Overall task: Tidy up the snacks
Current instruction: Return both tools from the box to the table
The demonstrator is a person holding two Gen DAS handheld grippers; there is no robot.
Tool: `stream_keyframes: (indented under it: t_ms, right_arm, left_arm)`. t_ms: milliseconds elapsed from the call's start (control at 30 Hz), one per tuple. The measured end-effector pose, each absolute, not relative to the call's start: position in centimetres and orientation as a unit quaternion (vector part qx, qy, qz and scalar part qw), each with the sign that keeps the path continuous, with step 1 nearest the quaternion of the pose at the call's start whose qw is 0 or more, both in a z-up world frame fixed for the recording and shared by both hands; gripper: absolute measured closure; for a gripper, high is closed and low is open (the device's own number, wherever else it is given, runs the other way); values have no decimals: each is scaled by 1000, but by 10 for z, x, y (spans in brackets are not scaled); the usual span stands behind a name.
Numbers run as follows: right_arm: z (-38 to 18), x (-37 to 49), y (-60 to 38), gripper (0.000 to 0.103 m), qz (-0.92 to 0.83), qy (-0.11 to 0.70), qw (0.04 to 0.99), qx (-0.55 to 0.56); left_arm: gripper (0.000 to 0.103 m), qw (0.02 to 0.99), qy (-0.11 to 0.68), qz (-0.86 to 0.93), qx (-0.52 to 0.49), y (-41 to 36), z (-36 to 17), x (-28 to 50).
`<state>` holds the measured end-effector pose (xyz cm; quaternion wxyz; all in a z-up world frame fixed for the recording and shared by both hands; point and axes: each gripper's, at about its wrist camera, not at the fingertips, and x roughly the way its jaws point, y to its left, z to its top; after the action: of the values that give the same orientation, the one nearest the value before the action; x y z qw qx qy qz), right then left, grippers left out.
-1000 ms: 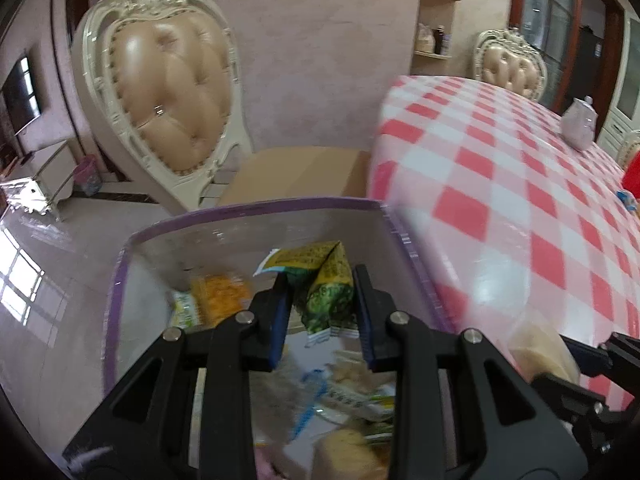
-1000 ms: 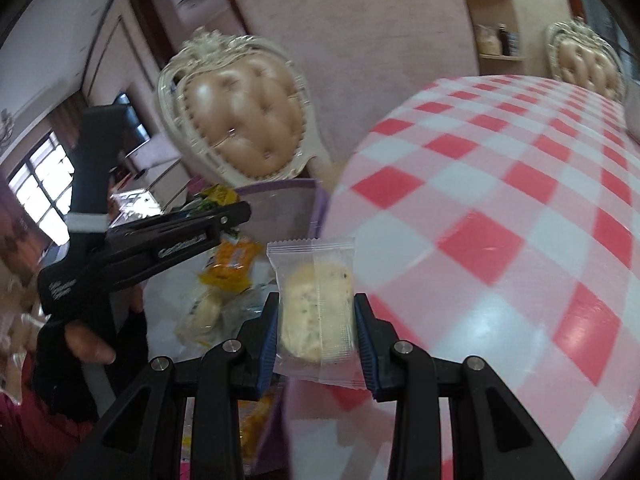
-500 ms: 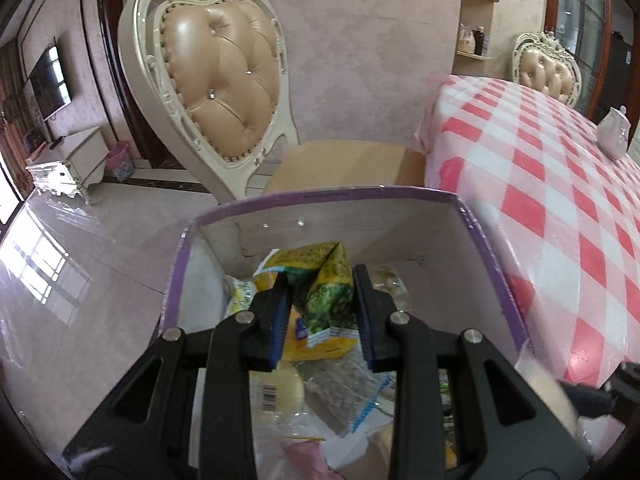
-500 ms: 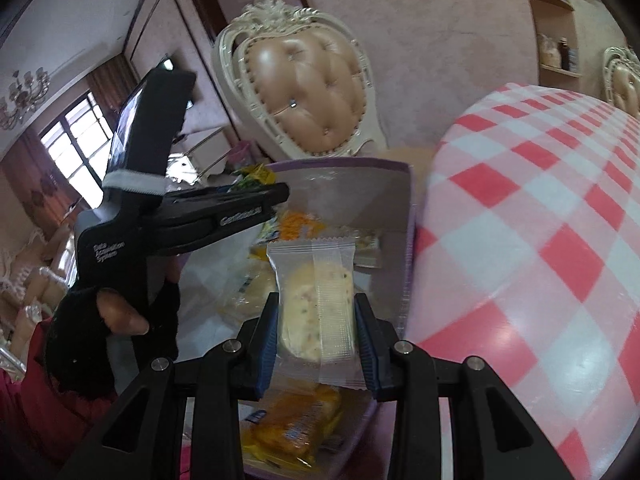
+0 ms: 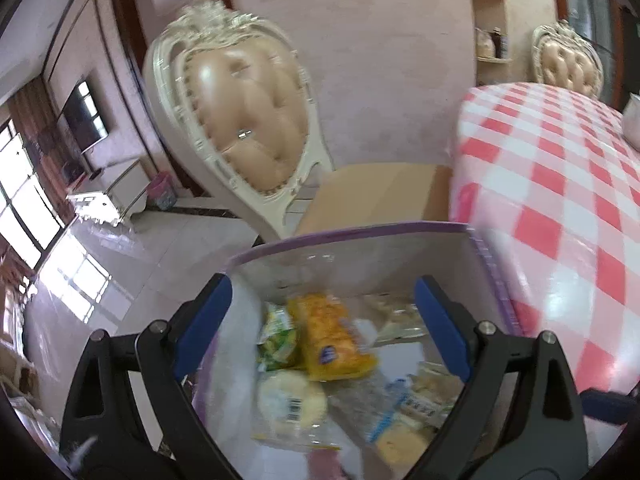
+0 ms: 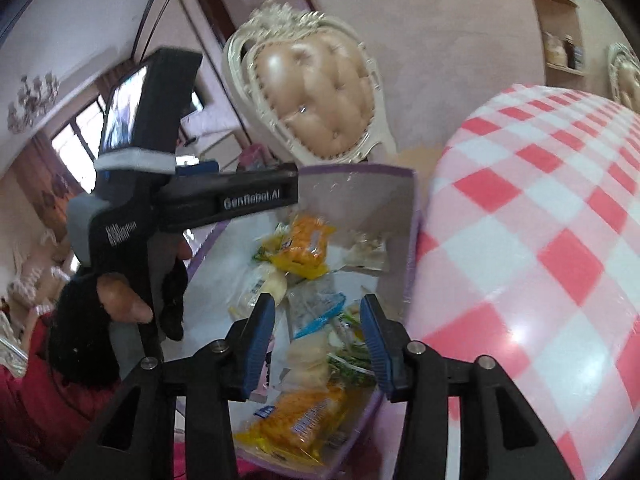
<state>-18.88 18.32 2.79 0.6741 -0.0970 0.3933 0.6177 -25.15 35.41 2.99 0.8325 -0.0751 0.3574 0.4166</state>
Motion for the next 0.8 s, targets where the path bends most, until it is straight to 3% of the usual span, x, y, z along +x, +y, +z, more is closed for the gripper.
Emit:
stream_keyframes:
  t_ms: [333, 500, 800]
  right_arm:
    - [61, -89, 60, 56, 515, 381, 768, -28]
    - [58, -1, -64, 41, 372, 394, 838, 57]
    - [44, 87, -272, 40, 174, 387, 882, 204]
  left_arm:
    - [9, 885, 388, 252, -51, 240, 50, -130]
    - [9, 906, 410, 71, -83, 133, 48, -19]
    - [9, 900, 417, -124, -32, -54, 45, 206]
